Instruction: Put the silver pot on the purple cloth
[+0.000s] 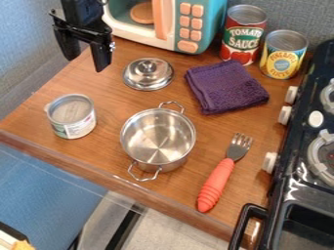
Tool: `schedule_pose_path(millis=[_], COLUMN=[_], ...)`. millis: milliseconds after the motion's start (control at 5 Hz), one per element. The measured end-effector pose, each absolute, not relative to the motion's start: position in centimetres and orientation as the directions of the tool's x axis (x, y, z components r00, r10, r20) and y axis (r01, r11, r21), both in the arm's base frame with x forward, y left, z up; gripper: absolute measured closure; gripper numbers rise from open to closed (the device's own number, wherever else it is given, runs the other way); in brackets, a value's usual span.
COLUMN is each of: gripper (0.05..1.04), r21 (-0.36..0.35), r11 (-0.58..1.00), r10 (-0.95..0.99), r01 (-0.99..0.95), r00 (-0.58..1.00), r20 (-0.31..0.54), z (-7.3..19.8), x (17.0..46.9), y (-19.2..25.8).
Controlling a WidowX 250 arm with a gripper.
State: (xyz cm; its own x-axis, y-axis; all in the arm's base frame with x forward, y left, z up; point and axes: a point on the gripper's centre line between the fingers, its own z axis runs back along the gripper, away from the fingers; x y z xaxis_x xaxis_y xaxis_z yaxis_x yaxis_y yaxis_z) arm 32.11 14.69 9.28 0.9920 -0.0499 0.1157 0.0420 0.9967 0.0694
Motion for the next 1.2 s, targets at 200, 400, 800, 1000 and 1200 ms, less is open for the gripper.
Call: schedule_pose_path(millis=[200, 400, 800, 1000, 1200], gripper=[0.084, 0.084, 0.084, 0.084, 0.084], r21=[0.053, 0.063, 0.121, 0.166, 0.199], r11=[0.998, 0.991, 0.973, 0.975, 0.975], r10=[-0.041, -0.122, -0.211, -0.167, -0.112], r01=[0.037, 0.118, 0.198, 0.148, 0.097], r00=[0.996, 0.991, 0.972, 0.98, 0.991], r20=[0.083, 0.06, 0.106, 0.106, 0.067], z=[8.0, 6.6, 7.1, 6.6, 5.3], x=[31.7, 30.7, 27.5, 27.5, 27.2], y=[14.4, 9.4, 3.6, 4.4, 5.7])
